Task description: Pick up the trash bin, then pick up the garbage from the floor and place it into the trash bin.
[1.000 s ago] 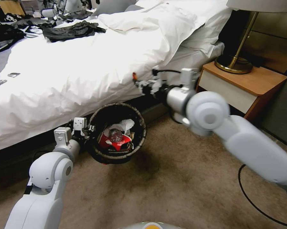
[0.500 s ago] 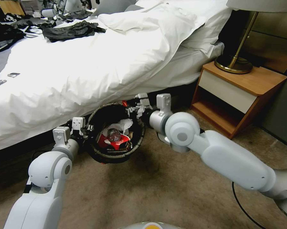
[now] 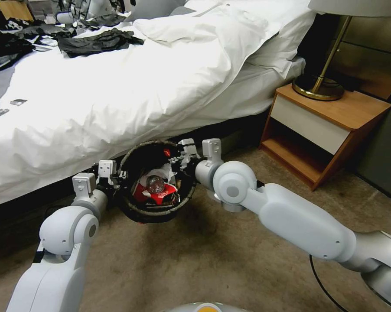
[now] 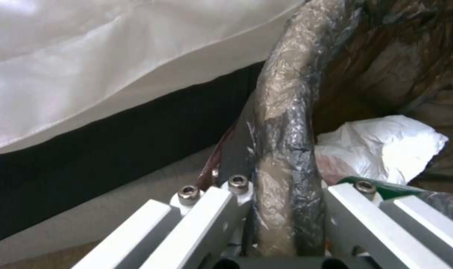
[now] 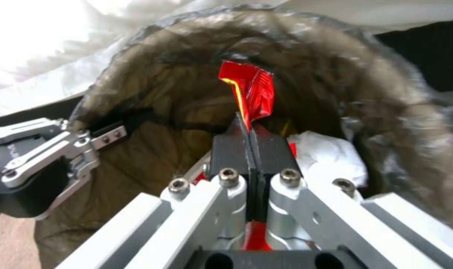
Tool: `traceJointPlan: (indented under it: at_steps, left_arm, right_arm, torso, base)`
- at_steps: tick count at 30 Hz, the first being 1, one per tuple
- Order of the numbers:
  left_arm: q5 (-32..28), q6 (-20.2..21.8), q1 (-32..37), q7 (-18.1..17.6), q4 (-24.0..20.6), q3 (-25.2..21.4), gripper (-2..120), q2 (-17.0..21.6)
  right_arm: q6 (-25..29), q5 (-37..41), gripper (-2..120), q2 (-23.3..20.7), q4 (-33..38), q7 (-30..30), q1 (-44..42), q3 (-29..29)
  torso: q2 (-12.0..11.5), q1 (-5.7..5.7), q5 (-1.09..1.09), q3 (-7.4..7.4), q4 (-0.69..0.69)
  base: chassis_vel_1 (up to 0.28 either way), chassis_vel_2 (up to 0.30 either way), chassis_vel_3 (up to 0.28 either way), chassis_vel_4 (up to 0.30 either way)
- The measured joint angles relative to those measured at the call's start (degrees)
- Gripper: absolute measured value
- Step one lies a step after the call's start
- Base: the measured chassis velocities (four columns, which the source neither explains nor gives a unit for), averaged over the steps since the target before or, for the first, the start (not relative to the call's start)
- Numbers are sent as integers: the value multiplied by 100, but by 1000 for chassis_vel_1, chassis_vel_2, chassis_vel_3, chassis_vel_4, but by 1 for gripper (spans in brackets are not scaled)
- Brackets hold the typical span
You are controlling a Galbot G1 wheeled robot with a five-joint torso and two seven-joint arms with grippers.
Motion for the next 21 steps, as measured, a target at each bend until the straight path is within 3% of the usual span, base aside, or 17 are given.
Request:
traceJointPlan:
  at_steps: [9, 21]
  left_arm:
    - [-1, 0, -7, 8, 22, -10, 1, 0]
    - [3, 0, -34, 17, 58, -3, 1, 0]
  right_arm:
    - [-27, -67, 2, 275, -151, 38, 63, -152]
    - [-42, -64, 47, 257, -199, 103, 53, -73]
  torso:
    - [0, 0, 1, 0, 0]
    - [0, 0, 1, 0, -1]
  base:
    - [0, 0, 0, 0]
    - [0, 0, 0, 0]
